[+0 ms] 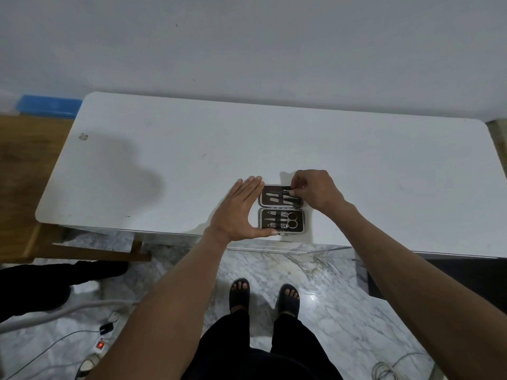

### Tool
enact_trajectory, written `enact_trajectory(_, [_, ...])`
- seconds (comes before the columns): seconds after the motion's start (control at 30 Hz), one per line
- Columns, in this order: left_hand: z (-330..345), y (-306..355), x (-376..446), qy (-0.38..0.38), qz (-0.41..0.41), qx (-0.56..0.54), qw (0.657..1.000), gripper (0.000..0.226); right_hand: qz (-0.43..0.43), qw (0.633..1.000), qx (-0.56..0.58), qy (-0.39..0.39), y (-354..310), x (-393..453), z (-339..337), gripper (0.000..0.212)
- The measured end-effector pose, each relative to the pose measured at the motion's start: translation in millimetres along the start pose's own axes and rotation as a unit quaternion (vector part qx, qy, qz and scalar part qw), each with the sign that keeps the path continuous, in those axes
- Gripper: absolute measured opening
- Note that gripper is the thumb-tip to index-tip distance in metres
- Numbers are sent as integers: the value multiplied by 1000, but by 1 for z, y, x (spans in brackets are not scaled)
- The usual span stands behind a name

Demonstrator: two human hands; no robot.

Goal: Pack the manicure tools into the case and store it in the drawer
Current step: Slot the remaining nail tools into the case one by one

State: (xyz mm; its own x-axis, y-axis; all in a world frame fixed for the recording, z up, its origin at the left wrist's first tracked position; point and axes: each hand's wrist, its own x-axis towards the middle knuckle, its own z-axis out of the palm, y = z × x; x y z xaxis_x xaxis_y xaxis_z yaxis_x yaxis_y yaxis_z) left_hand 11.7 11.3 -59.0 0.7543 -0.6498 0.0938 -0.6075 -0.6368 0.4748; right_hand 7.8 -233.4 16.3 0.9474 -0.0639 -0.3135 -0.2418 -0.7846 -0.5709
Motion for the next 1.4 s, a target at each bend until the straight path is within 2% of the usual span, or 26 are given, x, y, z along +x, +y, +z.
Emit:
enact_trajectory(0.4, [0,1,1,2,2,0,1000,130,-34,996,-86,5,4,1,2,13])
enact_trajectory(1.03, [0,1,0,0,0,1,1000,130,-19,999,-10,38,2,-4,4,12])
enact_trajectory(1.4, [0,1,0,6,3,-1,1000,130,22,999,2,49,0,-4,4,12])
